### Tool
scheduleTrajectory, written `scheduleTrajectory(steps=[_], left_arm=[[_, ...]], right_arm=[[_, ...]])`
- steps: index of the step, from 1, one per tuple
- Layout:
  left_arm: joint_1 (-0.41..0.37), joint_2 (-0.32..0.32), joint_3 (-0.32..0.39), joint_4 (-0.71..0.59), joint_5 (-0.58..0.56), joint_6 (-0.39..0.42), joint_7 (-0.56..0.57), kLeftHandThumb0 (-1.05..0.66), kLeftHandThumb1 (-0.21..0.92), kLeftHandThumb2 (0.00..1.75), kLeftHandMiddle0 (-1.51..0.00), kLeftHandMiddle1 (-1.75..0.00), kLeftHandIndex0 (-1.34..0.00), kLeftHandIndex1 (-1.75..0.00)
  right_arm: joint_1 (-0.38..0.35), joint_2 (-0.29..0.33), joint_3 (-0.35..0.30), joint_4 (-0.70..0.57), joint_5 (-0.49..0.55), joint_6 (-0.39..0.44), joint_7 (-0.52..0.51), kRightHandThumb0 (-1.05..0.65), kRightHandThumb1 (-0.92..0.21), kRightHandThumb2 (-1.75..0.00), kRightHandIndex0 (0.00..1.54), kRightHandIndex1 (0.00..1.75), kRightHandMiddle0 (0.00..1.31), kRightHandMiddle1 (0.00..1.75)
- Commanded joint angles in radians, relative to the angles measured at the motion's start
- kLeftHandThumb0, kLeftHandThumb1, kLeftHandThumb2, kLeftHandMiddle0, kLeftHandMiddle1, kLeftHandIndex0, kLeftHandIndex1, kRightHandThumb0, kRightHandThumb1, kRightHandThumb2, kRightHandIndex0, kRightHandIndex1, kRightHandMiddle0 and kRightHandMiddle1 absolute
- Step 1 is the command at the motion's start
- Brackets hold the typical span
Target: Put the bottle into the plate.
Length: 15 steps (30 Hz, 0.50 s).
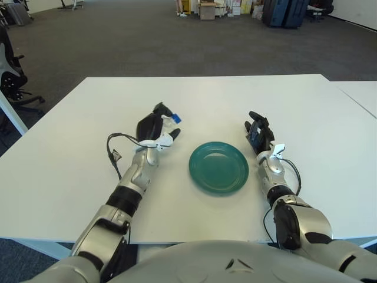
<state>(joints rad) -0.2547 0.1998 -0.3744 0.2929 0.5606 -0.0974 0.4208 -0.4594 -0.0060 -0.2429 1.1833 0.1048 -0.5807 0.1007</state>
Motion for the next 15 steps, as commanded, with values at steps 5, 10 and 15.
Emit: scheduleTrajectory(steps=[5,10,15], left_arm=[[-0.026,-0.019,-0.089,-0.003,0.049,-0.156,-0.057,-0.46,0.32,1.31,-1.20,-1.75,-0.60,-1.75],[-0.038,-0.019,-0.118,0.010,0.062,-0.207,-0.133,-0.46,0.32,1.31,-1.19,-1.75,-0.60,-1.75],[-0.043,-0.032,-0.158,0.008,0.075,-0.251,-0.206,-0.46,0.33,1.29,-1.17,-1.75,-0.59,-1.75]], right_arm=[[0.037,0.014,0.001,0.048,0.002,0.063,-0.016,-0.78,-0.92,-0.91,0.32,0.00,0.00,0.76],[0.036,0.015,-0.002,0.049,0.008,0.070,-0.014,-0.79,-0.92,-0.91,0.32,0.00,0.00,0.76],[0.040,0.016,-0.006,0.049,0.010,0.073,-0.020,-0.78,-0.92,-0.90,0.32,0.00,0.00,0.75]])
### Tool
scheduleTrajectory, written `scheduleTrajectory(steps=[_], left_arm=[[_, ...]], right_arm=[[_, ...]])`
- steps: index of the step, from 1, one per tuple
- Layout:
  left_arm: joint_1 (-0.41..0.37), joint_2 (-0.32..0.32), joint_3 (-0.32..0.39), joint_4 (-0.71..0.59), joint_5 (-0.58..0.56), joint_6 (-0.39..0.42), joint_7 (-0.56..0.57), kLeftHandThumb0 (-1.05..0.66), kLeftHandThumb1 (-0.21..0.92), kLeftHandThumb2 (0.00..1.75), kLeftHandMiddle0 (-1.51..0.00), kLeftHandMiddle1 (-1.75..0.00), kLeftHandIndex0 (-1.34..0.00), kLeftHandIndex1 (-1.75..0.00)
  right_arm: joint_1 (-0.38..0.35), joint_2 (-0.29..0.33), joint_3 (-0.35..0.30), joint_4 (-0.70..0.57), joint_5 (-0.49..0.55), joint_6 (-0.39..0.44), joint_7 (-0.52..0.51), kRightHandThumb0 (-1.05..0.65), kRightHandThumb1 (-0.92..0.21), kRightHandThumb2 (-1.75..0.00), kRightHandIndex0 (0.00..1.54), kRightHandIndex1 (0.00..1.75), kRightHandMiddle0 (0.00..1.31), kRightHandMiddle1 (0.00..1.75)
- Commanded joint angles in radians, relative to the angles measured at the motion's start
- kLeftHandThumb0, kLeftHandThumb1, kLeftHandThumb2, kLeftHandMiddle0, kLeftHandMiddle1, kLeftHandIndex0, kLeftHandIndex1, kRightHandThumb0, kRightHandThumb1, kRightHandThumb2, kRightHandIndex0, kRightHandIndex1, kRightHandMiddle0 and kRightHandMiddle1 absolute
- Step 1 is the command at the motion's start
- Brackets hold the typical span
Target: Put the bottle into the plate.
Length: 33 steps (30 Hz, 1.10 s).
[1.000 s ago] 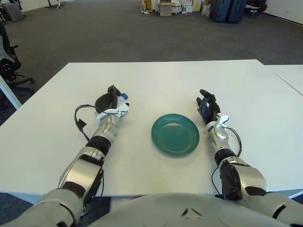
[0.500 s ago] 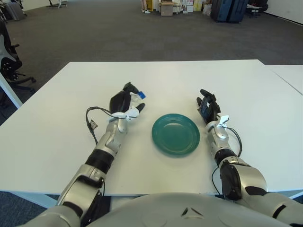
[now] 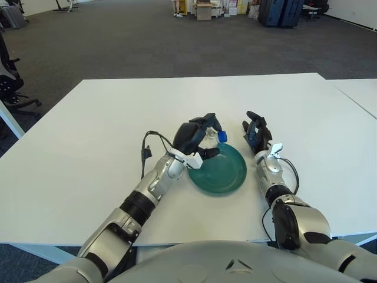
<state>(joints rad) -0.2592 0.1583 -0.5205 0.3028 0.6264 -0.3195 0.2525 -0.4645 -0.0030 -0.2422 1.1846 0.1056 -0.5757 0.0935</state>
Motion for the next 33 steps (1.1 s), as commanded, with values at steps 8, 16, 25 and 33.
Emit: scheduleTrajectory(steps=[8,16,25,33], left_arm=[[-0.067,0.011,-0.067,-0.005,0.059,-0.066,-0.128,-0.46,0.33,1.29,-1.16,-1.75,-0.59,-1.75],[-0.072,-0.002,-0.110,-0.003,0.123,-0.066,-0.151,-0.46,0.34,1.28,-1.13,-1.75,-0.59,-1.75],[-0.081,-0.003,-0.134,-0.021,0.172,-0.065,-0.176,-0.45,0.37,1.24,-1.09,-1.75,-0.56,-1.75],[-0.085,0.005,-0.119,-0.007,0.118,-0.099,-0.234,-0.43,0.45,1.15,-0.92,-1.75,-0.51,-1.75]], right_arm=[[0.044,0.020,-0.024,0.034,0.033,0.074,0.011,-0.74,-0.92,-0.89,0.31,0.00,0.00,0.76],[0.044,0.029,-0.031,0.025,0.047,0.089,0.016,-0.70,-0.92,-0.90,0.30,0.00,0.00,0.75],[0.034,0.043,-0.074,0.039,0.091,0.117,0.039,-0.66,-0.92,-0.90,0.30,0.00,0.00,0.75],[0.026,0.070,-0.112,0.035,0.138,0.122,0.060,-0.65,-0.92,-0.85,0.31,0.01,0.00,0.79]])
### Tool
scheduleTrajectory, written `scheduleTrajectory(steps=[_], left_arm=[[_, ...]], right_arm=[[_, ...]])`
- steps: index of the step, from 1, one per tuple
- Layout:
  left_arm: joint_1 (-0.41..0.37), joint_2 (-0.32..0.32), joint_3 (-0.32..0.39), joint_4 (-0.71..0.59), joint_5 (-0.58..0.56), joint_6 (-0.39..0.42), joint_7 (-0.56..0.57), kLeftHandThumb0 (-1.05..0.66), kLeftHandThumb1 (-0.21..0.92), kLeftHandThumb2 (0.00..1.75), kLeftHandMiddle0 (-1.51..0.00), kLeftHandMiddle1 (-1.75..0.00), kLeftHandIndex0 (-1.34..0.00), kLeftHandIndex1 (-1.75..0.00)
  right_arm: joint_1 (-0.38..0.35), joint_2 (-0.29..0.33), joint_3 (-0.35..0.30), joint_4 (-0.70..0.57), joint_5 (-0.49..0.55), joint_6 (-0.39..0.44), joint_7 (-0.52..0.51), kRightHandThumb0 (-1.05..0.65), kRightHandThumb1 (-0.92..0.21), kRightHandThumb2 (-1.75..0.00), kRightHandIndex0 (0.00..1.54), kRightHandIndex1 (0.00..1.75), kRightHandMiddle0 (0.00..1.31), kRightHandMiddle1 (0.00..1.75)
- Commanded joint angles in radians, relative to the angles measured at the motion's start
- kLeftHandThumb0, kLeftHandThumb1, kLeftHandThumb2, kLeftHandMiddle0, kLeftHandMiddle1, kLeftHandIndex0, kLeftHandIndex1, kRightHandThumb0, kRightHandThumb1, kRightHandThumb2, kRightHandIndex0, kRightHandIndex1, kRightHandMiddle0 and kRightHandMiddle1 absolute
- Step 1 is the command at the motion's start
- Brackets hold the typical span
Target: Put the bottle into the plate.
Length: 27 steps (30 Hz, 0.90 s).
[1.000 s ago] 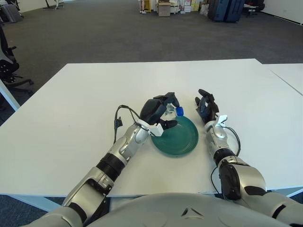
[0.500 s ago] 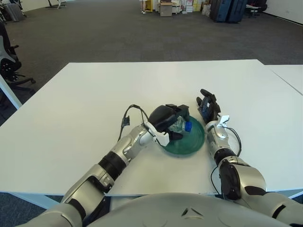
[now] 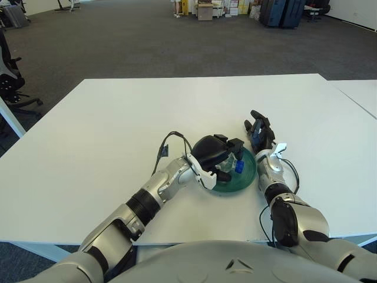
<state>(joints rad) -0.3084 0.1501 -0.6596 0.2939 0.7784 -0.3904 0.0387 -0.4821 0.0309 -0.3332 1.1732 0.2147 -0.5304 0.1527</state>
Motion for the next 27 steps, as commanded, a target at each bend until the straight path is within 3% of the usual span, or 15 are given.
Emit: scheduleTrajectory(steps=[1,2,3,5,8,11,17,27], left_arm=[[-0.035,0.022,0.023,0.005,-0.045,-0.049,-0.021,-0.42,0.54,1.02,-0.80,-1.75,-0.44,-1.74],[-0.034,0.029,0.025,0.007,-0.051,-0.064,-0.022,-0.40,0.64,0.89,-0.65,-1.75,-0.38,-1.74],[-0.033,0.038,0.027,0.010,-0.053,-0.082,-0.017,-0.39,0.68,0.84,-0.60,-1.75,-0.35,-1.74],[-0.034,0.051,0.029,0.017,-0.050,-0.108,-0.007,-0.66,0.82,0.69,-0.31,-1.69,-0.16,-1.66],[-0.041,0.062,0.033,0.026,-0.025,-0.131,0.018,-0.85,0.89,0.68,-0.16,-1.34,-0.05,-1.52],[-0.046,0.071,0.038,0.028,-0.002,-0.141,0.039,-0.95,0.91,0.71,-0.12,-1.13,-0.02,-1.42],[-0.057,0.099,0.046,-0.012,0.073,-0.127,0.069,-1.02,0.92,0.80,-0.13,-0.92,0.00,-1.34],[-0.031,0.152,0.046,-0.149,0.109,-0.071,-0.032,-1.05,0.92,0.95,-0.21,-0.33,0.00,-0.92]], right_arm=[[0.040,0.036,-0.022,0.046,0.032,0.089,-0.003,-0.65,-0.92,-0.84,0.32,0.01,0.00,0.82],[0.038,0.037,-0.022,0.047,0.033,0.096,-0.006,-0.65,-0.92,-0.83,0.33,0.02,0.00,0.84],[0.035,0.036,-0.018,0.046,0.028,0.106,-0.017,-0.65,-0.92,-0.83,0.33,0.02,0.00,0.85],[0.031,0.034,-0.009,0.045,0.014,0.119,-0.039,-0.64,-0.92,-0.82,0.34,0.02,0.00,0.87],[0.028,0.033,0.001,0.040,-0.002,0.126,-0.068,-0.61,-0.92,-0.84,0.34,0.02,0.00,0.86],[0.025,0.039,0.001,0.034,0.002,0.129,-0.082,-0.58,-0.92,-0.86,0.34,0.02,0.00,0.83],[0.020,0.063,-0.017,0.027,0.035,0.122,-0.087,-0.54,-0.92,-0.86,0.33,0.01,0.00,0.81],[0.053,0.079,-0.006,0.027,-0.002,0.028,-0.117,-0.54,-0.92,-0.81,0.35,0.02,0.00,0.80]])
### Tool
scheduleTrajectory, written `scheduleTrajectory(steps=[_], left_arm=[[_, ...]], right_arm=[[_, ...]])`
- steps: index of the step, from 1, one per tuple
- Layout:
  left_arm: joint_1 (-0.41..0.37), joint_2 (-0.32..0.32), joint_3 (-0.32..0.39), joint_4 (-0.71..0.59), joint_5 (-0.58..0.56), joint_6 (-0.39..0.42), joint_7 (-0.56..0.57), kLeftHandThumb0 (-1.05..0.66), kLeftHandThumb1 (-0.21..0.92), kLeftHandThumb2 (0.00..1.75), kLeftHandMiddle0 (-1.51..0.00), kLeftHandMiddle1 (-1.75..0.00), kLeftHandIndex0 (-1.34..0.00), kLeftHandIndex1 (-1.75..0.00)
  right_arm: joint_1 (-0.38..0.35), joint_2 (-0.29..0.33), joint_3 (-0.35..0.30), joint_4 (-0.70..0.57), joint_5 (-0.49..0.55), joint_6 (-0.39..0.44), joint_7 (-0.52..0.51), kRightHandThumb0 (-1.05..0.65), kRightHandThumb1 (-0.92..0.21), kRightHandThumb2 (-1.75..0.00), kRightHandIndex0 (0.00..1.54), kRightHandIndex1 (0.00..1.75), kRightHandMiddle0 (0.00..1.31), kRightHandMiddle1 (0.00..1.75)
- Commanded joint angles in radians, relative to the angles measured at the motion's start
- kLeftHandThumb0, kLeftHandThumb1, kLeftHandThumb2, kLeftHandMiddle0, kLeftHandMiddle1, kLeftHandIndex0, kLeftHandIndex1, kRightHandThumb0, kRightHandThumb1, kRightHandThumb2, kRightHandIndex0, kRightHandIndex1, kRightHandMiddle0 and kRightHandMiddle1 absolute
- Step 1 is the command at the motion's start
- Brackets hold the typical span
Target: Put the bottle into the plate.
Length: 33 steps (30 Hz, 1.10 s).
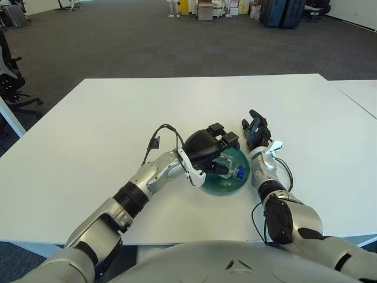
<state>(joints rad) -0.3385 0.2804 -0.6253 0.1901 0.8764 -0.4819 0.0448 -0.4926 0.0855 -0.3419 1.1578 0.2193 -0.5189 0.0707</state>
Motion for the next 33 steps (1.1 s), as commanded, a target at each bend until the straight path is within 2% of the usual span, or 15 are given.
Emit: scheduleTrajectory(steps=[1,4,7,13,18,21,24,26,27,28,31,33], left_arm=[[0.002,0.024,0.012,-0.055,0.010,0.026,-0.048,-1.05,0.92,0.96,-0.21,-0.30,0.00,-0.91],[0.012,0.028,0.016,-0.089,0.004,0.042,-0.071,-1.05,0.92,0.98,-0.18,-0.19,0.00,-0.83],[0.026,0.026,0.022,-0.116,-0.001,0.056,-0.081,-1.05,0.92,0.98,-0.16,-0.14,0.00,-0.81],[0.046,0.019,0.034,-0.143,-0.015,0.071,-0.081,-1.05,0.92,0.99,-0.15,-0.10,0.00,-0.82],[0.053,0.009,0.061,-0.125,-0.055,0.052,-0.046,-1.05,0.92,1.00,-0.18,-0.09,0.00,-0.80],[0.009,-0.002,0.097,-0.013,-0.114,-0.007,0.016,-1.05,0.92,0.99,-0.23,-0.11,0.00,-0.80],[-0.049,-0.042,0.147,0.181,-0.214,-0.105,0.100,-1.05,0.92,0.93,-0.35,-0.16,0.00,-0.90],[-0.067,-0.065,0.168,0.259,-0.258,-0.149,0.132,-1.04,0.92,0.86,-0.45,-0.27,0.00,-1.03],[-0.070,-0.085,0.191,0.305,-0.315,-0.179,0.132,-1.03,0.92,0.85,-0.46,-0.29,0.00,-1.05],[-0.073,-0.099,0.206,0.336,-0.351,-0.201,0.131,-1.01,0.92,0.80,-0.48,-0.44,-0.02,-1.09],[-0.082,-0.175,0.332,0.557,-0.614,-0.302,0.052,-0.93,0.92,0.68,-0.46,-0.76,-0.09,-1.17],[-0.096,-0.229,0.394,0.639,-0.704,-0.319,0.047,-0.87,0.92,0.61,-0.45,-0.89,-0.14,-1.21]], right_arm=[[0.068,0.023,0.011,0.046,-0.020,0.003,-0.047,-0.54,-0.92,-0.80,0.35,0.02,0.00,0.80],[0.075,0.017,0.032,0.056,-0.049,-0.020,-0.075,-0.55,-0.92,-0.77,0.36,0.02,0.00,0.79],[0.078,0.011,0.043,0.065,-0.067,-0.031,-0.088,-0.57,-0.92,-0.74,0.36,0.02,0.00,0.76],[0.061,-0.005,0.058,0.097,-0.094,-0.028,-0.099,-0.60,-0.92,-0.72,0.36,0.02,0.00,0.72],[0.080,-0.050,0.118,0.094,-0.164,-0.006,-0.107,-0.65,-0.92,-0.74,0.32,0.01,0.00,0.58],[0.111,-0.064,0.146,0.063,-0.188,-0.018,-0.096,-0.68,-0.92,-0.78,0.29,0.00,0.00,0.51],[0.114,-0.060,0.152,0.048,-0.179,-0.014,-0.068,-0.70,-0.92,-0.82,0.29,0.01,0.00,0.51],[0.110,-0.061,0.149,0.052,-0.169,-0.003,-0.054,-0.70,-0.92,-0.84,0.29,0.01,0.00,0.54],[0.106,-0.059,0.139,0.054,-0.156,0.003,-0.042,-0.70,-0.92,-0.84,0.29,0.01,0.00,0.55],[0.104,-0.058,0.133,0.055,-0.146,0.006,-0.033,-0.70,-0.92,-0.84,0.29,0.01,0.00,0.57],[0.087,-0.055,0.103,0.074,-0.111,0.027,-0.003,-0.70,-0.92,-0.85,0.28,0.00,0.00,0.61],[0.085,-0.055,0.098,0.075,-0.106,0.026,-0.002,-0.71,-0.92,-0.86,0.27,0.00,0.00,0.64]])
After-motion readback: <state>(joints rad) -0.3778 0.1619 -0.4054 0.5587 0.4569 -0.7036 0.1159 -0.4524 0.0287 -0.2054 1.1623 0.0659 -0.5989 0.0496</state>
